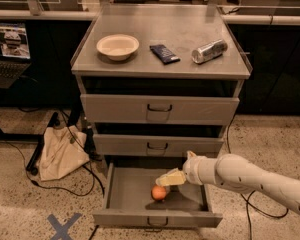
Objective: Pick orange from bottom drawer and place on counter
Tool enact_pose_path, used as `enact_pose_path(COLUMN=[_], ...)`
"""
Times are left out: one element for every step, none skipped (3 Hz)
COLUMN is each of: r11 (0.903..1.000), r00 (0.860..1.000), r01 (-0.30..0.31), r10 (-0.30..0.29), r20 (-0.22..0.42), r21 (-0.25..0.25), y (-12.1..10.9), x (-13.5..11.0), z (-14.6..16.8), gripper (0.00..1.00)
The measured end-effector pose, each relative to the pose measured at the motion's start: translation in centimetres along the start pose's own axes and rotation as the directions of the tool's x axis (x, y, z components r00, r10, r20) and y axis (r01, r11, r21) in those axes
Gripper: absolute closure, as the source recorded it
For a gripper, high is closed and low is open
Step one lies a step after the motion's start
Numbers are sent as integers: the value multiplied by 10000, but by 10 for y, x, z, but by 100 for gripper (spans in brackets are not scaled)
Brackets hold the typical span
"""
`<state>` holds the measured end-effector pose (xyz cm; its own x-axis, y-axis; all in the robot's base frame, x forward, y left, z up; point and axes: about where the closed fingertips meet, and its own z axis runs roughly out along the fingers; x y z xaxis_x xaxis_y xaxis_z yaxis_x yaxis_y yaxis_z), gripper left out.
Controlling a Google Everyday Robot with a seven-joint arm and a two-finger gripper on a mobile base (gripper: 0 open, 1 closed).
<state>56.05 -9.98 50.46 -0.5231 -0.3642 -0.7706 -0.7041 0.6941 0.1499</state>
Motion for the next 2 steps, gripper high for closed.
enact_pose_path(r11=[9984, 9890], r00=[9992, 9962], r01=[-190, -658], r10=[208, 727], r20=[334, 482], r21=[-542, -1329], y=[-4, -12], x=[15, 38], z=[24, 59], gripper=[0, 0])
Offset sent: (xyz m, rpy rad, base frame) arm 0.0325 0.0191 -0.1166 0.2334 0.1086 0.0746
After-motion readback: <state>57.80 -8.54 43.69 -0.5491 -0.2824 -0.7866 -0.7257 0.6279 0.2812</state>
